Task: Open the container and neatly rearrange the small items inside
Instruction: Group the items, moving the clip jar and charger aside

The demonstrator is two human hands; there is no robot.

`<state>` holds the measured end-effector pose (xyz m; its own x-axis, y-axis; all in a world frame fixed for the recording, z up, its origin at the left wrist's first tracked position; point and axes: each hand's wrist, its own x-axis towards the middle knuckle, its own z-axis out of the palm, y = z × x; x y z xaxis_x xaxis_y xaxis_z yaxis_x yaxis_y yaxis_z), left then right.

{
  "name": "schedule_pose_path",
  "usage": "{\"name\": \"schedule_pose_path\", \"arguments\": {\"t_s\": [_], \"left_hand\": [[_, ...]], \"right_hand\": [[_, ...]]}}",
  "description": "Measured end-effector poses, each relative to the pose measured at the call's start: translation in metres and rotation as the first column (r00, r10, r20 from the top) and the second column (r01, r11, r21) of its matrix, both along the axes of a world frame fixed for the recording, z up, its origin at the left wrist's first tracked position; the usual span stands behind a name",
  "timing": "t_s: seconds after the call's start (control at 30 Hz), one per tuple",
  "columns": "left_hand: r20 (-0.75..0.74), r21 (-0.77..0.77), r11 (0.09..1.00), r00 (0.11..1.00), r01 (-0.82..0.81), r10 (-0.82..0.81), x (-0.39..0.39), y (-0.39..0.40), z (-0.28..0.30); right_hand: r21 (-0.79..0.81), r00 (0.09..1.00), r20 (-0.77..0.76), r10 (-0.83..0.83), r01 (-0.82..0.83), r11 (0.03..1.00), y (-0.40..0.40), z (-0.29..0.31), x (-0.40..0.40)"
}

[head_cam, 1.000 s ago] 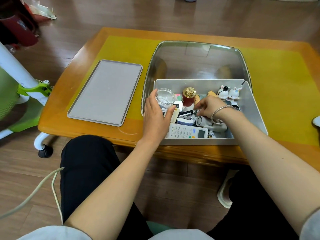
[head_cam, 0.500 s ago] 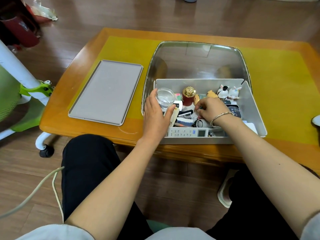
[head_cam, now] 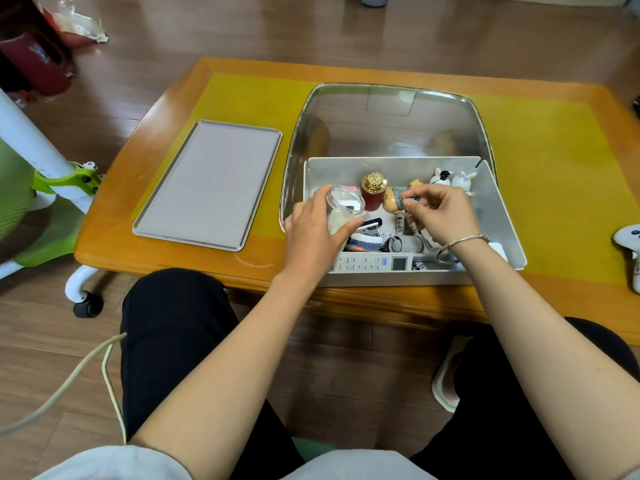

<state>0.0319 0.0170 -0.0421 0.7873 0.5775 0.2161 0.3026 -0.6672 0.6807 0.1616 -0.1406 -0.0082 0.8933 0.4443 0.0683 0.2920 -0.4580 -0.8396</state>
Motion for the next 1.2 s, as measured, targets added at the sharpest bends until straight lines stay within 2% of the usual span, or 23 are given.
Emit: {"name": "schedule_pose_path", "arguments": {"t_s": [0.17,0.2,0.27,0.37,0.5,0.63,0.73,0.83,0.93,1.0,1.1,1.2], "left_hand": [[-0.009,0.04,0.999,1.0,0.013,-0.012,0.001,0.003,-0.003],[-0.011,0.039,0.999,1.0,0.011,-0.01,0.001,0.003,-0.003],[-0.009,0.031,0.999,1.0,0.006,-0.006,0.002,0.003,-0.004],[-0.015,0.021,1.0,1.0,0.0,0.0,0.003,0.003,-0.004],[-0.019,0.026,1.0,1.0,0.002,-0.001,0.003,0.002,-0.004],[0.0,0.005,1.0,1.0,-0.011,0.011,0.003,0.002,-0.004],[0.013,0.004,1.0,1.0,-0.013,0.013,0.002,0.001,-0.004],[0.013,0.003,1.0,1.0,-0.012,0.012,0.002,0.001,-0.005],[0.006,0.008,1.0,1.0,-0.006,0.006,0.002,0.002,-0.006],[-0.021,0.013,1.0,1.0,0.0,0.0,0.003,0.002,-0.006],[-0.059,0.01,1.0,0.998,0.003,-0.002,0.004,0.003,-0.005],[-0.035,0.048,0.999,0.999,0.01,-0.008,0.003,0.003,-0.003]], "right_hand": [[0.084,0.997,-0.071,-0.023,0.029,0.996,-0.006,-0.001,0.008],[0.038,0.997,-0.077,-0.023,0.026,0.999,-0.007,-0.002,0.012],[-0.151,0.999,-0.048,0.001,-0.008,0.988,-0.008,-0.006,0.022],[-0.406,0.997,0.034,0.071,-0.051,0.913,-0.005,-0.01,0.032],[-0.562,0.99,0.009,0.139,-0.11,0.82,0.003,-0.011,0.034],[-0.719,0.975,0.016,0.223,-0.144,0.68,0.012,-0.015,0.032],[-0.751,0.969,0.06,0.239,-0.114,0.65,0.014,-0.015,0.031],[-0.689,0.974,0.109,0.197,-0.069,0.722,0.009,-0.018,0.03],[-0.492,0.99,0.138,0.039,0.034,0.87,0.003,-0.017,0.027],[-0.336,0.994,0.106,-0.022,0.057,0.94,0.001,-0.012,0.022],[-0.113,1.0,0.006,-0.009,0.01,0.994,0.004,0.002,0.008],[0.015,0.998,-0.045,0.047,-0.047,0.999,0.013,0.015,-0.007]]}}
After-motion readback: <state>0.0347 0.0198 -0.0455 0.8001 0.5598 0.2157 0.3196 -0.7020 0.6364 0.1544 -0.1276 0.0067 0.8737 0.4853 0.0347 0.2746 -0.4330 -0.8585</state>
